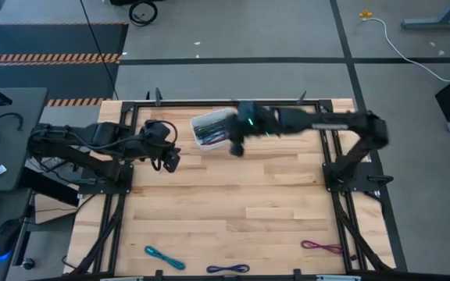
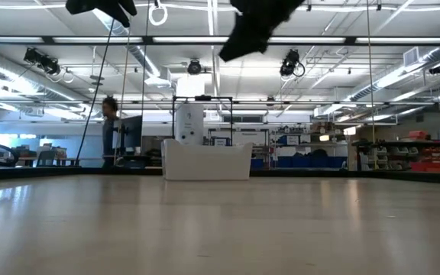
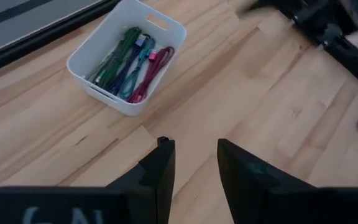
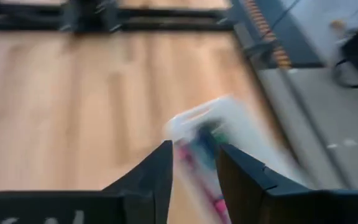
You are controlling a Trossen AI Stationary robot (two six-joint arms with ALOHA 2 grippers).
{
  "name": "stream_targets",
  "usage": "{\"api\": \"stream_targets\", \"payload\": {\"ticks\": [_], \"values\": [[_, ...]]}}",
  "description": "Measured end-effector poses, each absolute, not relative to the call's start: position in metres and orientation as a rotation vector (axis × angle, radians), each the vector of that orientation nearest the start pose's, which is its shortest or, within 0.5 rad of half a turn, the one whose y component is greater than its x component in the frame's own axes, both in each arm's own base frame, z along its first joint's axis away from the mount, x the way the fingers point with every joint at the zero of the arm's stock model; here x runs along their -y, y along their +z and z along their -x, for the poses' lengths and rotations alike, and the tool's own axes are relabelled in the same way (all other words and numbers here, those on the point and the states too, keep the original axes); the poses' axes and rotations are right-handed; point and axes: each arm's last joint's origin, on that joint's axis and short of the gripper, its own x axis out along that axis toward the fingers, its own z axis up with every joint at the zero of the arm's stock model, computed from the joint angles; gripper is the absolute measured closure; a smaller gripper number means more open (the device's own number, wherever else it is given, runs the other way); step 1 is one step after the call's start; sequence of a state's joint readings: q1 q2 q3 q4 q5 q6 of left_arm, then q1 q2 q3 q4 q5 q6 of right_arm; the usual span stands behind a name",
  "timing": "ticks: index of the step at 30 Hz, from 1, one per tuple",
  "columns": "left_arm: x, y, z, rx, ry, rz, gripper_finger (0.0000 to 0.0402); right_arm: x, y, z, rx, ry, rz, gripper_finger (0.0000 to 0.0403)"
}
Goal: Pick and place USB-C Cables
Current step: Put the black pink charger cable into the white bin
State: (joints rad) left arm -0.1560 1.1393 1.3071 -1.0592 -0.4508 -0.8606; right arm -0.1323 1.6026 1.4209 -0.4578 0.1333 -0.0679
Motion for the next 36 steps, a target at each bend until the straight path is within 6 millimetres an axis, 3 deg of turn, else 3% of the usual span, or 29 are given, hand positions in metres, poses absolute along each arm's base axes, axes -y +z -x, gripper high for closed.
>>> {"api": "stream_targets", "payload": {"ticks": [4, 9, 14, 19, 25, 29, 36], "values": [[0.026, 0.37, -0.199, -0.678, 0.574, 0.52, 0.0276, 0.007, 0.288, -0.314, -0.649, -0.154, -0.06, 0.029], [0.036, 0.37, -0.197, -0.684, 0.537, 0.522, 0.0276, -0.036, 0.258, -0.275, -0.648, 0.071, -0.218, 0.0292], [0.049, 0.37, -0.195, -0.692, 0.488, 0.545, 0.0276, -0.065, 0.234, -0.257, -0.651, 0.291, -0.318, 0.0291], [0.064, 0.363, -0.192, -0.74, 0.425, 0.641, 0.0276, -0.094, 0.219, -0.253, -0.706, 0.366, -0.274, 0.0293], [0.091, 0.333, -0.188, -0.828, 0.358, 0.709, 0.0276, -0.128, 0.225, -0.262, -0.694, 0.308, -0.265, 0.0293], [0.107, 0.304, -0.186, -0.848, 0.297, 0.685, 0.0276, -0.142, 0.241, -0.266, -0.717, 0.224, -0.32, 0.0293], [0.127, 0.253, -0.189, -0.729, 0.184, 0.75, 0.0276, -0.159, 0.271, -0.249, -0.911, 0.13, -0.387, 0.0293]]}}
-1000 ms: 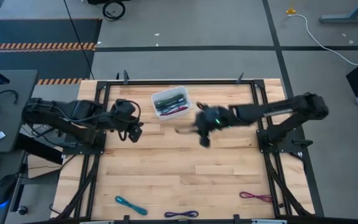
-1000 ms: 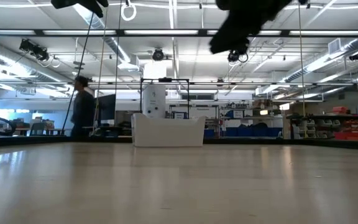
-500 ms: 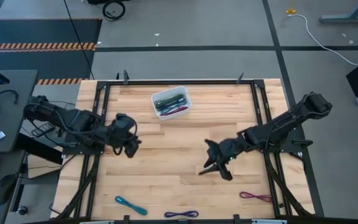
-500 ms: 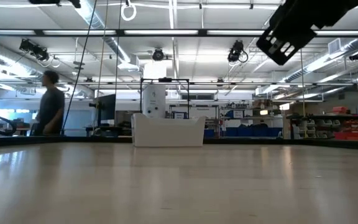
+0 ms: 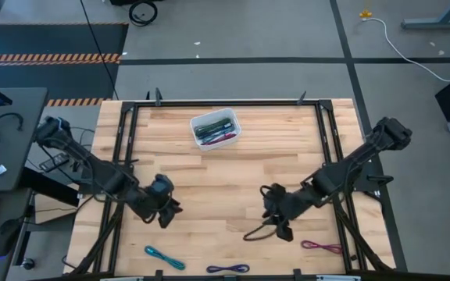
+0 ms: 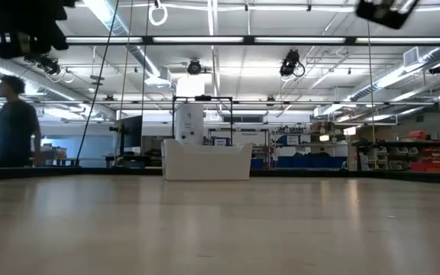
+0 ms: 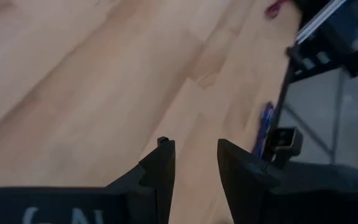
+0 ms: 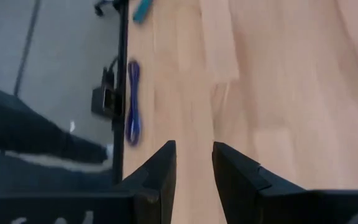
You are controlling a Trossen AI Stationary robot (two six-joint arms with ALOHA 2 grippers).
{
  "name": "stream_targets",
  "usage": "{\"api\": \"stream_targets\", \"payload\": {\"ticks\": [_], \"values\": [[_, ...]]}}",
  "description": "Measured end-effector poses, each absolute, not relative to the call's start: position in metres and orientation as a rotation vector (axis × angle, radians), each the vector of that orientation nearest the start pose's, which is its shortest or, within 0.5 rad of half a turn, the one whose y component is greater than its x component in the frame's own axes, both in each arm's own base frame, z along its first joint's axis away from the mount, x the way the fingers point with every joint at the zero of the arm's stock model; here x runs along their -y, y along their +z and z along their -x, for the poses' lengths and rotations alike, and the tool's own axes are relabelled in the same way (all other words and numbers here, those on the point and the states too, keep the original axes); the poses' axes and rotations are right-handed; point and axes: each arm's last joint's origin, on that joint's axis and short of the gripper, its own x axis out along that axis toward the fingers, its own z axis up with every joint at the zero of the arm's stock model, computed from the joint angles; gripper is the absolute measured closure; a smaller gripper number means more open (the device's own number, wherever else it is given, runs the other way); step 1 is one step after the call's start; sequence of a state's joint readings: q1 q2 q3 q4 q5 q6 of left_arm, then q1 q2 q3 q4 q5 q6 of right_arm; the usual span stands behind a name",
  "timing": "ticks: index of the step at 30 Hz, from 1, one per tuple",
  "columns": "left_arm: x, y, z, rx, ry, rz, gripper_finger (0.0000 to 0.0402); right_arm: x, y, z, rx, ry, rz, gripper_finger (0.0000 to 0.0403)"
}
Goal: Pick and place USB-C Cables
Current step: Put the black pink charger cable into the white bin
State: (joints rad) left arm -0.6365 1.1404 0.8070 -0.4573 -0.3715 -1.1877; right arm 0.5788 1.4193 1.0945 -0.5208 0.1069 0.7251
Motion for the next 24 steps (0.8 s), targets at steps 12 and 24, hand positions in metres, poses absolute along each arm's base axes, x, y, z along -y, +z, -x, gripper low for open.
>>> {"api": "stream_targets", "payload": {"ticks": [12, 24], "values": [[0.128, 0.229, -0.193, -0.563, 0.125, 0.797, 0.0276, -0.216, 0.244, -0.17, -1.388, 0.117, -0.422, 0.0221], [0.127, 0.233, -0.196, -0.476, 0.17, 0.804, 0.0276, -0.251, 0.163, -0.155, -1.599, 0.02, -0.169, 0.0167]]}}
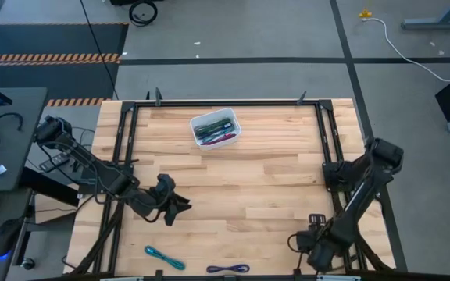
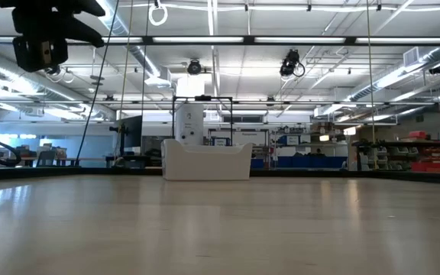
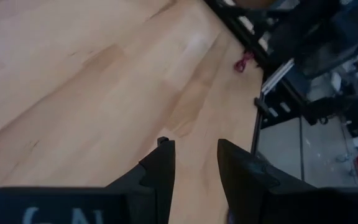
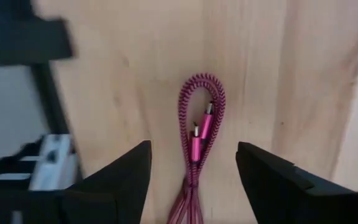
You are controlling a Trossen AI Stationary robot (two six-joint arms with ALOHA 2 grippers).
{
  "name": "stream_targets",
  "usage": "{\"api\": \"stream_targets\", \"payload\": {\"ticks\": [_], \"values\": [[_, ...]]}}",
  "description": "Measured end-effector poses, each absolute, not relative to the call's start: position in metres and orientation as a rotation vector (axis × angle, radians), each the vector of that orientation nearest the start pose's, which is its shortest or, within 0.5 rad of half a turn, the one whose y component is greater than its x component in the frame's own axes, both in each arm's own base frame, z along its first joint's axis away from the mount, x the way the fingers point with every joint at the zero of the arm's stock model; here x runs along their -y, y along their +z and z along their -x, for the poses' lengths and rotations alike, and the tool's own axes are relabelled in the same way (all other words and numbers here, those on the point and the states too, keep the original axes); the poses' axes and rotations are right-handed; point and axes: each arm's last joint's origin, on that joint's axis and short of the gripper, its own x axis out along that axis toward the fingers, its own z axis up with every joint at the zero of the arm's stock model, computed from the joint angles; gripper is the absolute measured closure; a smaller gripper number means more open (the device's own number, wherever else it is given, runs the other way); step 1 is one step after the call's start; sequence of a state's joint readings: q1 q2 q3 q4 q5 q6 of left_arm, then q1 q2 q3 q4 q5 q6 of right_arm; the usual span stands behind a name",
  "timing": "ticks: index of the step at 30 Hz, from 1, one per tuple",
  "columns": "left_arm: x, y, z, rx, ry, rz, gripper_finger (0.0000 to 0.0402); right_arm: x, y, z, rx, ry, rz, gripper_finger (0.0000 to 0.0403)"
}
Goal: Pick and place USB-C Cables
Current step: Put the black pink charger cable into the white bin
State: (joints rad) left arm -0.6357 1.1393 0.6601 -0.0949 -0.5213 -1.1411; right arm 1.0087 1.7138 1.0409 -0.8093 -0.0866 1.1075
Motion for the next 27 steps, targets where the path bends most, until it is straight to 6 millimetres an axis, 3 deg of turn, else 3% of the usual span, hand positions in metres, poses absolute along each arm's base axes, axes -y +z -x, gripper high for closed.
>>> {"api": "stream_targets", "payload": {"ticks": [8, 14, 16, 20, 23, 27], "values": [[0.127, 0.235, -0.197, -0.461, 0.157, 0.812, 0.0276, -0.259, 0.121, -0.157, -1.755, -0.07, -0.136, 0.0244], [0.127, 0.235, -0.197, -0.46, 0.156, 0.813, 0.0276, -0.262, 0.118, -0.159, -1.745, -0.048, -0.145, 0.0357], [0.127, 0.235, -0.197, -0.46, 0.155, 0.81, 0.0276, -0.26, 0.121, -0.159, -1.728, -0.05, -0.147, 0.0373], [0.127, 0.235, -0.197, -0.46, 0.154, 0.807, 0.0276, -0.245, 0.14, -0.17, -1.622, -0.116, -0.131, 0.0372], [0.127, 0.235, -0.197, -0.459, 0.153, 0.809, 0.0276, -0.232, 0.176, -0.195, -1.434, -0.098, -0.164, 0.0371], [0.128, 0.235, -0.197, -0.46, 0.152, 0.808, 0.0276, -0.195, 0.217, -0.232, -1.228, -0.076, -0.118, 0.0372]]}}
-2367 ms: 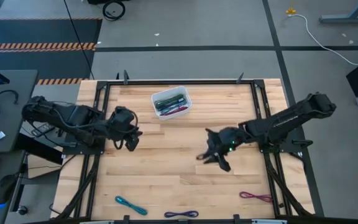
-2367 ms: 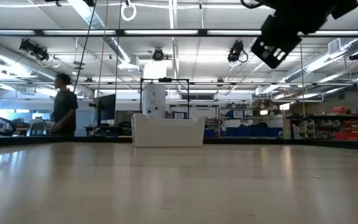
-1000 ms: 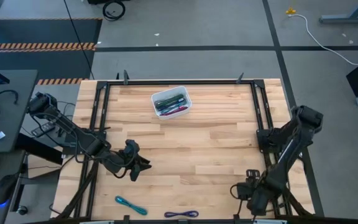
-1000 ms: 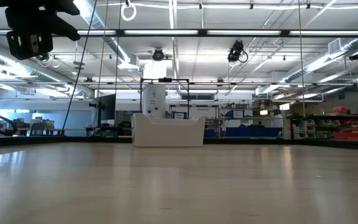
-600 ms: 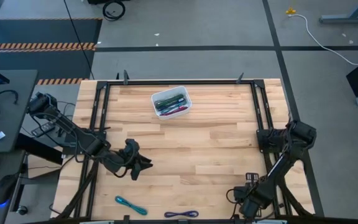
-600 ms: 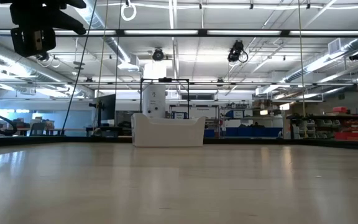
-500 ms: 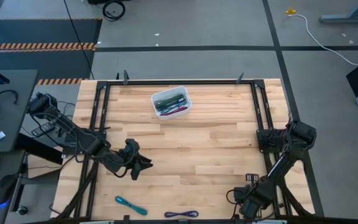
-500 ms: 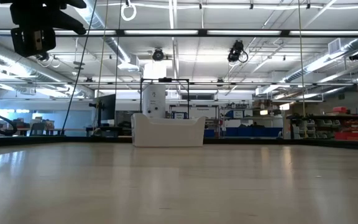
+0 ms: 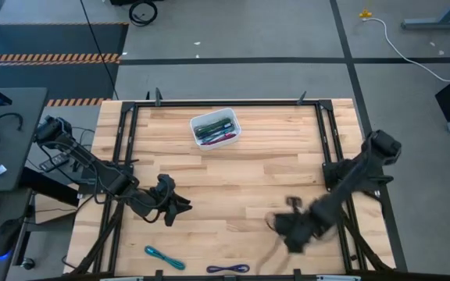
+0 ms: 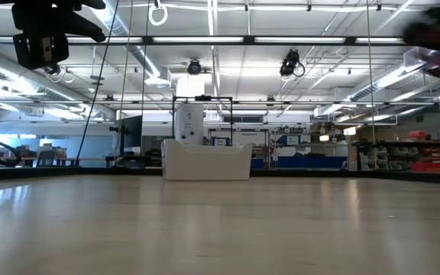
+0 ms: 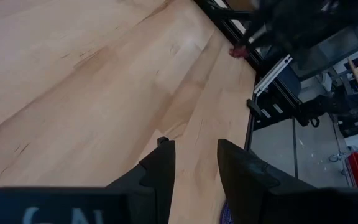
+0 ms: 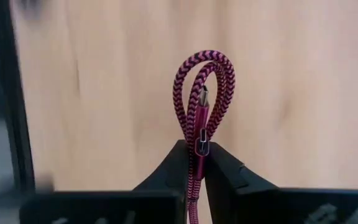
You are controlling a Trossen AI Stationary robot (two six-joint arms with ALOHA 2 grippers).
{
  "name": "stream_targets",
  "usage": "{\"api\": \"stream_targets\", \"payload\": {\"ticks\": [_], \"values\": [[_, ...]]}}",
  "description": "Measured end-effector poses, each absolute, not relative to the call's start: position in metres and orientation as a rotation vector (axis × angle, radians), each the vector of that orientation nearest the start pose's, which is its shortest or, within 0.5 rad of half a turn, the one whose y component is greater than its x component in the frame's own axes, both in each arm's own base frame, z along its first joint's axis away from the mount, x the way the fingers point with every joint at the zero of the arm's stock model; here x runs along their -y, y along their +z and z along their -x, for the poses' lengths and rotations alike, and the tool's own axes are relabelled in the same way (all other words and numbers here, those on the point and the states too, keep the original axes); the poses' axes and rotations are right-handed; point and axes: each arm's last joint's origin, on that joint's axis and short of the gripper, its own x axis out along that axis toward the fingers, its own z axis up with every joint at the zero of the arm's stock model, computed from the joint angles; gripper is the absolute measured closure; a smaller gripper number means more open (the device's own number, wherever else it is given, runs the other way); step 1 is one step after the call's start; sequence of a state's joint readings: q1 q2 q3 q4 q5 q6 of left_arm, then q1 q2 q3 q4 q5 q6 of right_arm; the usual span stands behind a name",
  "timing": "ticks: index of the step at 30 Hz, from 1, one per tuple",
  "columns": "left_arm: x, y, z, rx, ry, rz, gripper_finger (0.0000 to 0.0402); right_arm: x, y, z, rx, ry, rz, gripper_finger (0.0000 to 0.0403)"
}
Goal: Pick and place USB-C Cables
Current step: Put the black pink charger cable into the white bin
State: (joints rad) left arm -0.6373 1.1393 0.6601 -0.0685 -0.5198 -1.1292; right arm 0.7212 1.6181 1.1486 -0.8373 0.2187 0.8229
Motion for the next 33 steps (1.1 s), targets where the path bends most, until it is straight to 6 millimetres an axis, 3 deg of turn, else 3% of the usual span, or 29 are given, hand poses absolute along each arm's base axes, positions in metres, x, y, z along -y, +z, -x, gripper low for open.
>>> {"api": "stream_targets", "payload": {"ticks": [4, 10, 12, 19, 23, 28, 33], "values": [[0.127, 0.235, -0.197, -0.46, 0.151, 0.794, 0.0276, -0.14, 0.262, -0.277, -0.972, -0.084, -0.066, 0.0372], [0.127, 0.235, -0.197, -0.449, 0.163, 0.789, 0.0276, -0.051, 0.306, -0.34, -0.586, -0.007, 0.066, 0.0372], [0.127, 0.236, -0.197, -0.447, 0.163, 0.792, 0.0276, -0.022, 0.31, -0.358, -0.514, 0.005, 0.124, 0.0372], [0.122, 0.236, -0.2, -0.423, 0.199, 0.853, 0.0276, 0.063, 0.308, -0.412, -0.465, 0.034, 0.319, 0.0372], [0.115, 0.237, -0.205, -0.403, 0.24, 0.893, 0.0276, 0.102, 0.291, -0.433, -0.526, 0.065, 0.394, 0.0371], [0.1, 0.237, -0.212, -0.359, 0.324, 0.993, 0.0276, 0.135, 0.255, -0.439, -0.699, 0.113, 0.471, 0.0369], [0.084, 0.237, -0.219, -0.303, 0.412, 1.104, 0.0276, 0.149, 0.234, -0.437, -0.797, 0.138, 0.483, 0.0369]]}}
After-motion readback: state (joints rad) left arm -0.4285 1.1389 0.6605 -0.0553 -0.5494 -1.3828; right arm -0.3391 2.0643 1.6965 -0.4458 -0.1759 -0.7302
